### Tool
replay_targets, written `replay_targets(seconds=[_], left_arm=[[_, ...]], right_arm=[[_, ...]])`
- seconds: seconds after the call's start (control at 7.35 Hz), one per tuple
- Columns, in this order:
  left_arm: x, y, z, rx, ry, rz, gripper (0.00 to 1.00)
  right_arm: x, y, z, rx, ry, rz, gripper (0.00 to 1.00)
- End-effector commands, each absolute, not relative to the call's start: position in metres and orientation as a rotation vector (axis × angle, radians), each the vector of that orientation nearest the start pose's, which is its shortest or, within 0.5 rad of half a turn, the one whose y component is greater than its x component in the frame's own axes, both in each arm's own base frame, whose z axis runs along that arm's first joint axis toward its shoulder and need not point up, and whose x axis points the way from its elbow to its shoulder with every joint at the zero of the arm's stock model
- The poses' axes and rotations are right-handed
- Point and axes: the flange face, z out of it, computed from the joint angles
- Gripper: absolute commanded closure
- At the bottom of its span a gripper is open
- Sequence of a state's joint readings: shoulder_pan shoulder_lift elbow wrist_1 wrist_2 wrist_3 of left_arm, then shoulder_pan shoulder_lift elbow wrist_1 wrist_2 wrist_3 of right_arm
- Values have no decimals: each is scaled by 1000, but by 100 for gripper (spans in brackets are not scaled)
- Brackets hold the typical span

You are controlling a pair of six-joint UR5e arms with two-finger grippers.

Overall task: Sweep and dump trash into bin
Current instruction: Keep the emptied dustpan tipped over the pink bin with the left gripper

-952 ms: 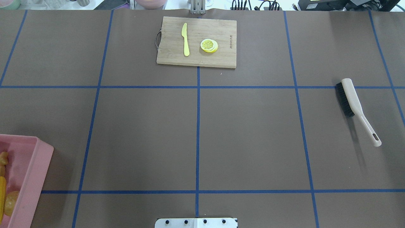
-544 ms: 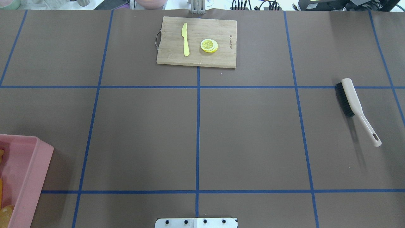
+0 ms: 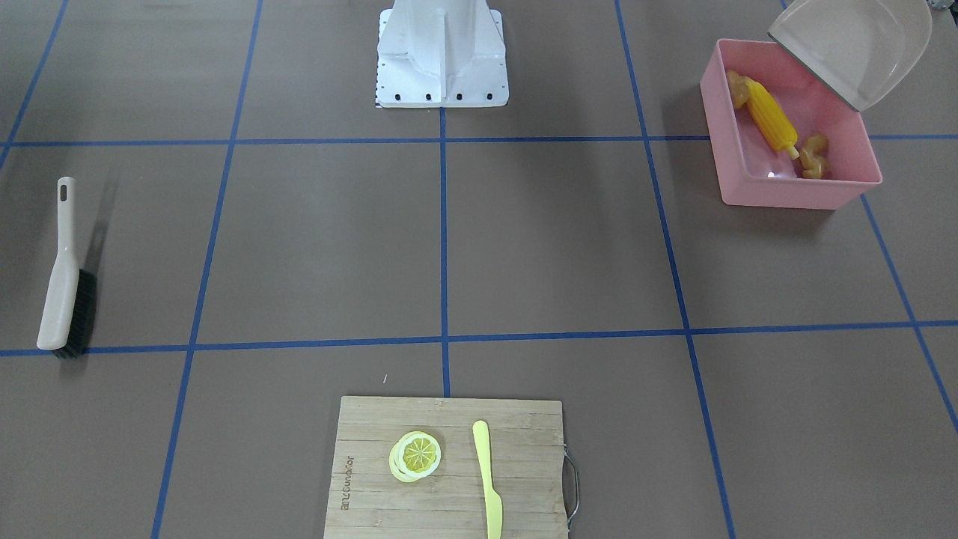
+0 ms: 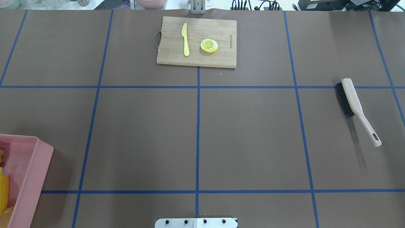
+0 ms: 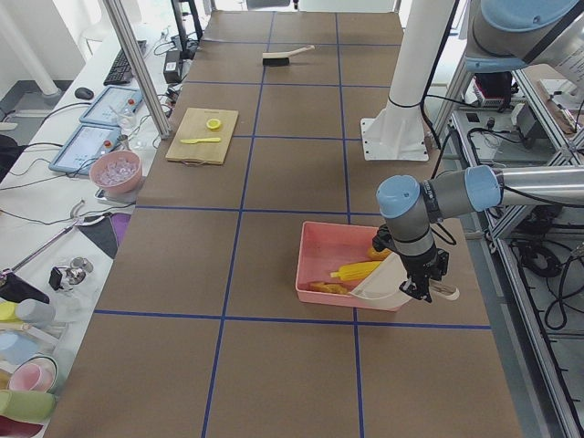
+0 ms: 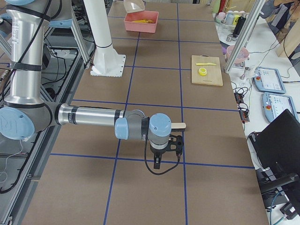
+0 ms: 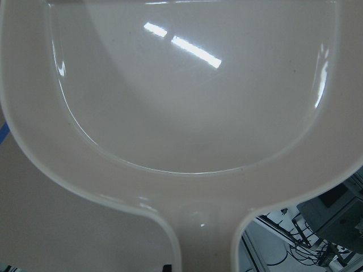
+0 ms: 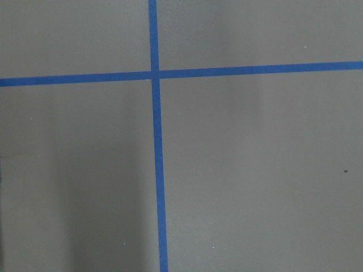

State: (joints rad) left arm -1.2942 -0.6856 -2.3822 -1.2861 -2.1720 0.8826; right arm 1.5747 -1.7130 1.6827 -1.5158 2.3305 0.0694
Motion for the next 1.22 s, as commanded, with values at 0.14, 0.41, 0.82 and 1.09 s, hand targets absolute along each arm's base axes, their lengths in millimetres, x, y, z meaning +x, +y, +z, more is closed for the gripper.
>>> replay_targets(seconds=[0.14,0.41,0.82,1.09], left_arm=[[-45,-137,562,-193,710,964,100],[-58,-137,554,-191,659,877,100],[-71,-158,540,-179,523,655,100],[-79,-193,531,-101,443,493,100]], right_arm=[[67,-433,661,5,-760,61,0],[67,-433,661,6,-760,62,0],[67,-432,664,-1,-758,63,0],[67,-432,666,-6,-758,66,0]])
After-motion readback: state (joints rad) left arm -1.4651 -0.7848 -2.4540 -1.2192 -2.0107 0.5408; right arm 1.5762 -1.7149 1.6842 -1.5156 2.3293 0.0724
